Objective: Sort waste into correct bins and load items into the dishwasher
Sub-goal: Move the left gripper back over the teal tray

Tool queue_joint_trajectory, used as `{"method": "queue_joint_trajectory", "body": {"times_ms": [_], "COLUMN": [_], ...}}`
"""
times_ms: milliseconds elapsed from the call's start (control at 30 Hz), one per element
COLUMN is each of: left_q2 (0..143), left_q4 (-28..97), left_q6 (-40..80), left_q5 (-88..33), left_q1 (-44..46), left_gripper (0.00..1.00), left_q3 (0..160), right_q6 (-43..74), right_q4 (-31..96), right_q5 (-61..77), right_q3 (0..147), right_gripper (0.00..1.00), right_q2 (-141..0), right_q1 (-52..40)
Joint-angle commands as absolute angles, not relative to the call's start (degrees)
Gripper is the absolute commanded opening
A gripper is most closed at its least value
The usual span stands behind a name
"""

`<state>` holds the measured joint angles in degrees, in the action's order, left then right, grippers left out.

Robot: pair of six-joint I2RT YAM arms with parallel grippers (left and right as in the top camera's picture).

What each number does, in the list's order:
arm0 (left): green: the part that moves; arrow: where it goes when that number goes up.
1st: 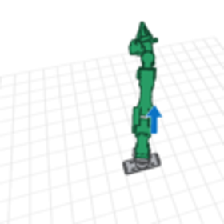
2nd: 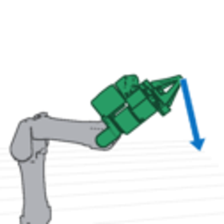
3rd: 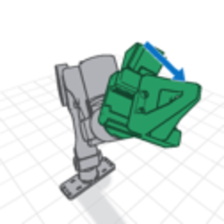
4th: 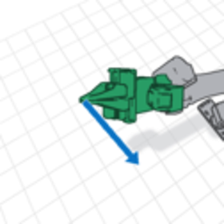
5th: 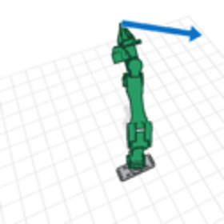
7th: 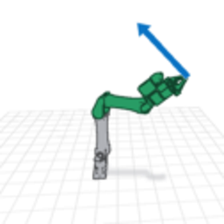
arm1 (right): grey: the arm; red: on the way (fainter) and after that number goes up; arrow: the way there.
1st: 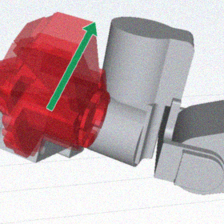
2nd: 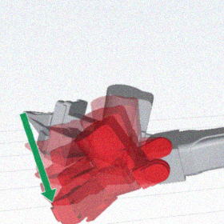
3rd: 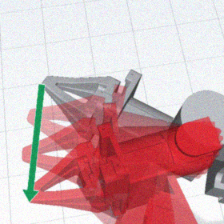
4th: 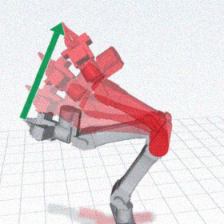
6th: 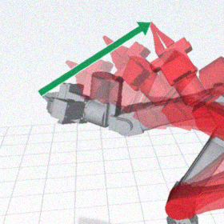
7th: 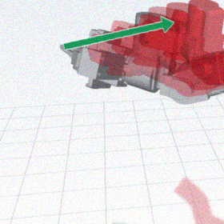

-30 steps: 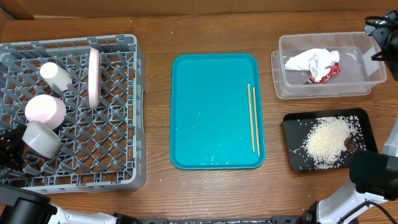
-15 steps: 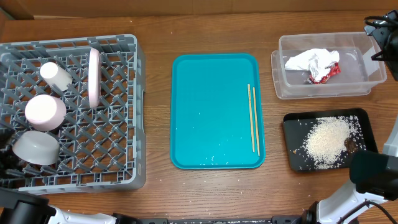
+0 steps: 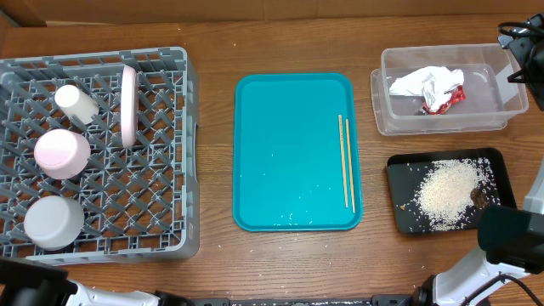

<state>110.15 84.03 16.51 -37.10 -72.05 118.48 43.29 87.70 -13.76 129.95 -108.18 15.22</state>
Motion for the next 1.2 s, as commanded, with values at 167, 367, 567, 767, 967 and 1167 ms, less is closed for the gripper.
{"method": "queue_joint_trajectory", "body": {"times_ms": [167, 367, 567, 767, 967, 1167], "left_q2": [109.8, 108.7, 100.6, 93.5, 93.7, 100.2], "left_q4": [87.9, 92.0, 89.2, 87.8, 87.0, 81.3], "left_q6": [11.9, 7.0, 6.4, 8.7, 15.8, 22.6], "left_q5": [-34.4, -40.1, -41.2, -37.3, -33.0, -25.3], "left_q1": [-59.0, -48.0, -38.2, -24.1, -2.3, 19.4], "left_gripper": [0.08, 0.12, 0.31, 0.74, 0.70, 0.49], "left_q3": [119.3, 119.4, 122.0, 125.6, 125.3, 125.3], "right_q6": [43.5, 43.5, 43.5, 43.5, 43.5, 43.5], "right_q4": [87.5, 87.5, 87.5, 87.5, 87.5, 87.5], "right_q5": [-14.3, -14.3, -14.3, -14.3, -14.3, -14.3], "right_q3": [130.8, 130.8, 130.8, 130.8, 130.8, 130.8], "right_gripper": [1.00, 1.00, 1.00, 1.00, 1.00, 1.00], "right_q2": [-107.3, -107.3, -107.3, -107.3, -107.3, -107.3], "right_q1": [15.2, 15.2, 15.2, 15.2, 15.2, 15.2]}}
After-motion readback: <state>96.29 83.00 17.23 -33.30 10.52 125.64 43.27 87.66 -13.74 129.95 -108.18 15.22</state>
